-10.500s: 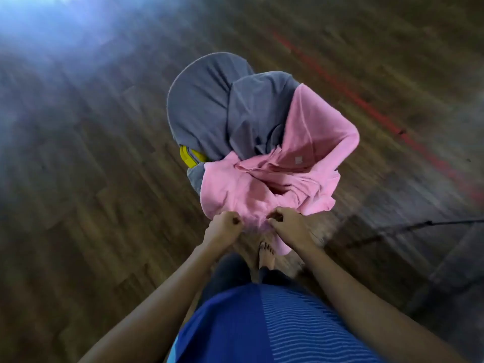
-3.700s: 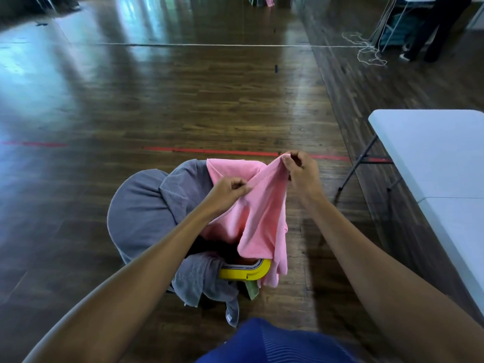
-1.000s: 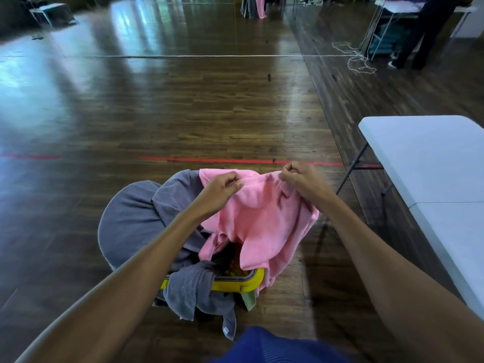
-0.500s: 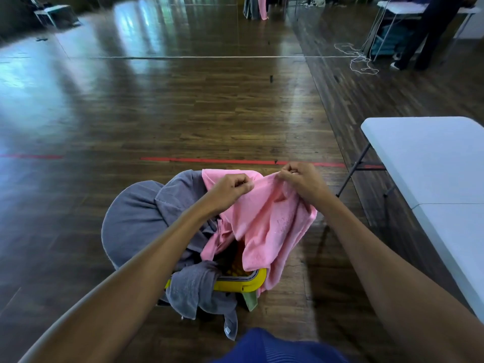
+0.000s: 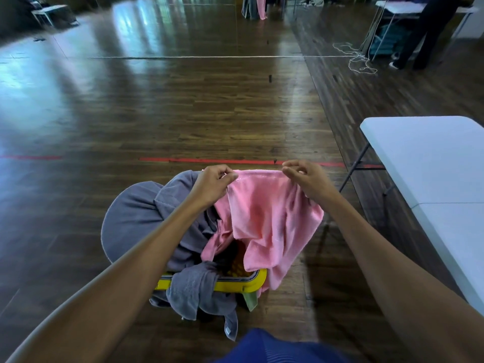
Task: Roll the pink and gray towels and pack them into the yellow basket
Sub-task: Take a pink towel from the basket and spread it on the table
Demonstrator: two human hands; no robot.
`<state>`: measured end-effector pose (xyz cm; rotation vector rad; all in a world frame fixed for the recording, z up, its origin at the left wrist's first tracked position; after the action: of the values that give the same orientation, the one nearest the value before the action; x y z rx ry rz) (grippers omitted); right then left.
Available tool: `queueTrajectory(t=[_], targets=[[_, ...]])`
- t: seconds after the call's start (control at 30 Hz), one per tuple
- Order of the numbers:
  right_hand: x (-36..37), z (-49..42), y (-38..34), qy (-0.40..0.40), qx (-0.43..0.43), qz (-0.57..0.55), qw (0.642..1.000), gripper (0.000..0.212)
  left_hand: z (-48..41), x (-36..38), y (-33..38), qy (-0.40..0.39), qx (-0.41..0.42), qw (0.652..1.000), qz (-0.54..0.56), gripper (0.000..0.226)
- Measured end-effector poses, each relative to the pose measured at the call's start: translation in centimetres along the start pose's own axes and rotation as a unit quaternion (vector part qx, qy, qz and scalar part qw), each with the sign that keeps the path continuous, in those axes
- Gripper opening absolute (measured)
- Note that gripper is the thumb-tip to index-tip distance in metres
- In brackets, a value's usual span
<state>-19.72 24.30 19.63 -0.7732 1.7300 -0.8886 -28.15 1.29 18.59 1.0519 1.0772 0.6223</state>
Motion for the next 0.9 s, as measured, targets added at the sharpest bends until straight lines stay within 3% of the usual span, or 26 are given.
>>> queueTrajectory(t=[0.1,0.2,0.27,0.33,0.5,0.67,0.9], targets=[[-0.1,-0.2,0.6,0.02,0.021,-0.023,0.999,0.031,-0.1,0.5,0.6,-0.017,0.006,1.0,-0.01,0.02],[-0.7,-0.4,0.9,0.044,0.026,0.016,0.999,0.011,0.1,1.4,1.4,-0.026,0.014,0.999,-0.015,0.02],[-1.3,-0.1,1.0,0.06,0.027,0.029,0.997,0.014,0.0,2.2,1.9,-0.032,0.025,0.999,-0.022,0.018],[-1.8,0.4,1.5,0.075,0.047,-0.006,0.996,0.019,-0.2,3.4,2.5,-0.044,0.034,0.998,-0.026,0.017],[-3.4,1.2,3.2,0.072,0.109,-0.145,0.981,0.01,-1.2,7.8,5.0,-0.078,0.056,0.993,-0.067,0.016],[-8.5,1.4,5.9,0.099,0.146,-0.141,0.974,0.028,-3.6,13.3,9.0,-0.102,0.081,0.985,-0.109,0.016],[-17.8,-3.6,10.6,0.095,0.128,-0.104,0.982,0.026,-11.4,19.6,17.5,-0.085,0.11,0.984,-0.112,0.02]])
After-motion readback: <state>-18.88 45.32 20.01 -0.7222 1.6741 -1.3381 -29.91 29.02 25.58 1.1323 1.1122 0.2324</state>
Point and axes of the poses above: each hand's wrist, its own z-axis away from the middle knuckle, its own x-axis out of the palm, y = z × x, the point moved 10 cm from there along -z, towards the middle knuckle, and after that the axes turned 9 degrees about -x, right-handed, at the moved point
